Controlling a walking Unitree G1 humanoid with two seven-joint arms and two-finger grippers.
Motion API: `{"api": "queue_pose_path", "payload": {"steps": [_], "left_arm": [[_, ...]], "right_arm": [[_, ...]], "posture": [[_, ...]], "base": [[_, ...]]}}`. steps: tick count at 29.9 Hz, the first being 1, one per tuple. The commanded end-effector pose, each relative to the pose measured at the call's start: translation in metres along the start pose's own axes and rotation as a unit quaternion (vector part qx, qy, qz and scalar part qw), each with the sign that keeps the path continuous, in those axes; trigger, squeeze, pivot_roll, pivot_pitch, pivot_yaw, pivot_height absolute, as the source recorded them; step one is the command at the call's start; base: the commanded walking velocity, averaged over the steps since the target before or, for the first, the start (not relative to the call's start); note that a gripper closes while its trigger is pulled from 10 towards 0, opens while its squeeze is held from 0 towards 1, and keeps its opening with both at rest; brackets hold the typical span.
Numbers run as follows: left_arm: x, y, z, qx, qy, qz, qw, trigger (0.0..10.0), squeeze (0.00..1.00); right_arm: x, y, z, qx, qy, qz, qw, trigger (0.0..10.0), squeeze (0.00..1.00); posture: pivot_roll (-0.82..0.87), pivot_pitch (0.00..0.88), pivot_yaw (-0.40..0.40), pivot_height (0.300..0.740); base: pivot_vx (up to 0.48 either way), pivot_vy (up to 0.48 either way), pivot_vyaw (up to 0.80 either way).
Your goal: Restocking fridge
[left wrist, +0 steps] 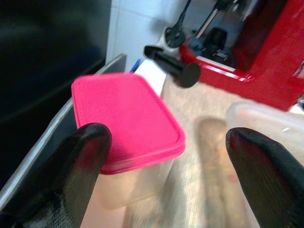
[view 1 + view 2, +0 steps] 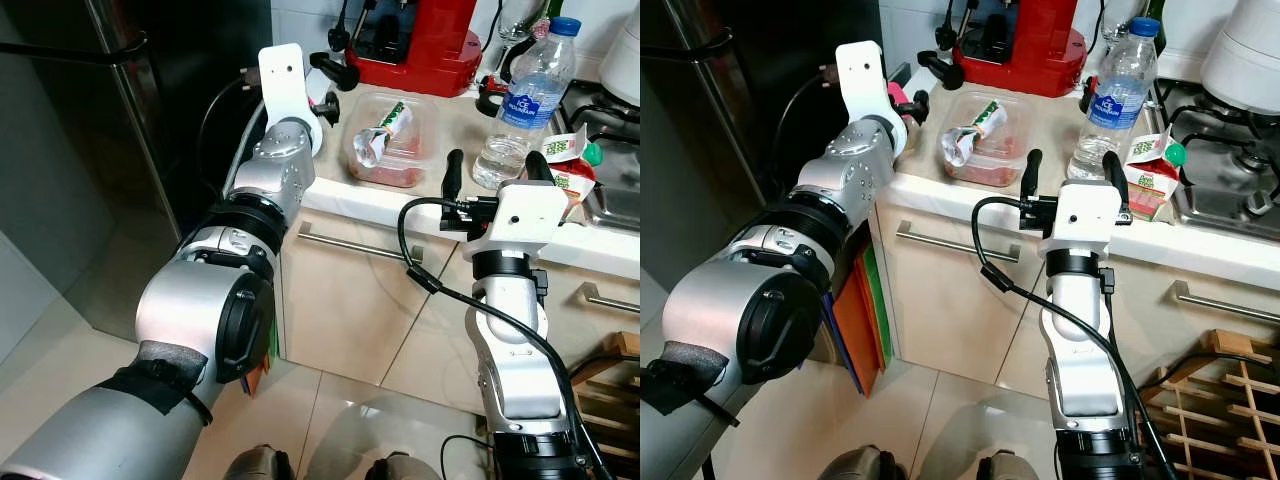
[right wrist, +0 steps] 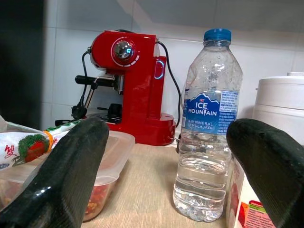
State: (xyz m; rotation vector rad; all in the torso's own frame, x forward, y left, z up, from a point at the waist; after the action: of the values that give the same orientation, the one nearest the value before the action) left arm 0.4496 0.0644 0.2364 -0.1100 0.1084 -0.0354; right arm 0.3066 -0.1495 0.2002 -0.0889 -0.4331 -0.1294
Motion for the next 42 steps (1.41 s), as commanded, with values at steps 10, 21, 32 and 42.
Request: {"api": "queue_pose_path", "payload": {"steps": [10, 21, 32, 42], "left_arm": [[0.000, 0.009, -0.018, 0.011, 0.042, 0.031, 0.999, 10.0, 0.00], [-0.002, 0.008, -0.036, -0.007, 0.073, 0.010, 0.997, 0.0, 0.00], [-0.003, 0.003, -0.028, 0.024, 0.024, -0.012, 0.999, 0.0, 0.00], [-0.036, -0.031, -0.003, 0.093, -0.097, -0.116, 0.984, 0.0, 0.00]], "right_arm": [[-0.002, -0.003, 0.001, -0.006, 0.004, -0.001, 1.000, 10.0, 0.00], [-0.001, -0.002, -0.001, -0.006, 0.008, 0.004, 1.000, 10.0, 0.00], [-0.002, -0.003, -0.004, -0.007, 0.012, 0.006, 1.000, 10.0, 0.00], [-0.002, -0.003, -0.008, -0.008, 0.017, 0.008, 1.000, 10.0, 0.00]], "posture": [[-0.10, 0.036, 0.000, 0.703], [-0.09, 0.023, -0.006, 0.703], [-0.08, 0.018, -0.012, 0.703], [-0.06, 0.023, -0.020, 0.703]], "base": [[0.000, 0.000, 0.00], [0.000, 0.000, 0.00], [0.000, 0.000, 0.00], [0.000, 0.000, 0.00]]}}
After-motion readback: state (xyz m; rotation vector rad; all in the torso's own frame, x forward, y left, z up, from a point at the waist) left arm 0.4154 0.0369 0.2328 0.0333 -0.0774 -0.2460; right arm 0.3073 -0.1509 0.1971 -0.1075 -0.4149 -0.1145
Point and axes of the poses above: a point about 5 cm out from each wrist's last joint towards the gripper, its own x axis pointing out of the wrist towards the gripper, its own z axis along the axis of the wrist's last joint, y = z × x, the point moved 3 cm from there along x, pointing out of the wrist towards the gripper, and after that the axes turned 3 degrees about x, right-handed, at the moved point
